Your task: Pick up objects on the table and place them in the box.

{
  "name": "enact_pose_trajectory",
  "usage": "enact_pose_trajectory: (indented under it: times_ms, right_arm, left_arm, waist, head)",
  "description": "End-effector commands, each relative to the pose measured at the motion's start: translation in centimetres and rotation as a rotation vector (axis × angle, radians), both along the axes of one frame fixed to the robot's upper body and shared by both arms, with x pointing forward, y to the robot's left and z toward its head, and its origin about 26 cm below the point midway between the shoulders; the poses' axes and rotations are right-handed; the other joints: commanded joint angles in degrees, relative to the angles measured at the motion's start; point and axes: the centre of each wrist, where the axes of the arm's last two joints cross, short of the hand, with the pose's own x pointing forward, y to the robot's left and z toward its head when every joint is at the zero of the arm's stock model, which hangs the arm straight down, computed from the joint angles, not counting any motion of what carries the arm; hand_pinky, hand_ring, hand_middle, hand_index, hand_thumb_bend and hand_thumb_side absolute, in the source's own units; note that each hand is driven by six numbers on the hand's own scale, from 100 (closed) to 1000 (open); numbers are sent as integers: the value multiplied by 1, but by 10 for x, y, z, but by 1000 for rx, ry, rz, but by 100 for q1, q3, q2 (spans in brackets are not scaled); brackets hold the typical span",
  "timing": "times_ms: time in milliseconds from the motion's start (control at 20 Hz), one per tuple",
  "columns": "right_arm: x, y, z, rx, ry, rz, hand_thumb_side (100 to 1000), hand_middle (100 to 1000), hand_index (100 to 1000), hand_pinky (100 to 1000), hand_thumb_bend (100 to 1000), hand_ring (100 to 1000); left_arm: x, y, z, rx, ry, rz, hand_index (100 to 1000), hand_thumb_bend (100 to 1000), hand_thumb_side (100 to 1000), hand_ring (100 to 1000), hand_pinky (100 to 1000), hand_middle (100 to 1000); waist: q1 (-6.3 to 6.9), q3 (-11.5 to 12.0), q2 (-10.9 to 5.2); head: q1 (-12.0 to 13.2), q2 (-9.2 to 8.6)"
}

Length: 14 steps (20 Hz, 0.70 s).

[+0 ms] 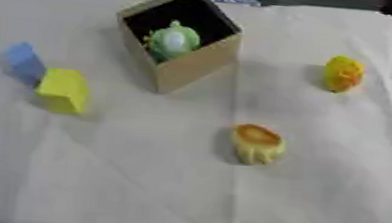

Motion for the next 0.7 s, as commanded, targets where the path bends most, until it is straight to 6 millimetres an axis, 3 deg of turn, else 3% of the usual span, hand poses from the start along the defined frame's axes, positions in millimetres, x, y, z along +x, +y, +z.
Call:
enact_pose_trajectory:
  times_ms: [50, 300, 400, 700]
  right_arm:
    - [1, -19, 21, -125, -57, -71, 610, 693, 793, 897, 100, 769]
    - [9, -41, 41, -416, -113, -155, 598, 733, 816, 895, 100, 805]
    - [16, -48, 48, -540, -122, -174, 543, 745, 825, 894, 100, 818]
    - [39, -55, 63, -840, -141, -155, 475, 782, 850, 895, 100, 857]
  left_arm:
    - [-2, 1, 10, 31, -33, -4, 826, 328, 688, 711, 864, 722]
    - [-3, 1, 10, 38, -28, -4, 825, 328, 687, 711, 864, 722]
    - [-3, 2, 10, 42, -25, -3, 825, 328, 688, 712, 864, 722]
    - [-3, 3, 10, 54, -20, -1, 825, 326, 689, 712, 864, 722]
  waist:
    - [-12, 8, -116]
    - [-30, -14, -140]
    - [-40, -27, -148]
    - [-68, -82, -154]
  head:
    - [1, -28]
    - [1, -2]
    - [3, 13]
    - [18, 59]
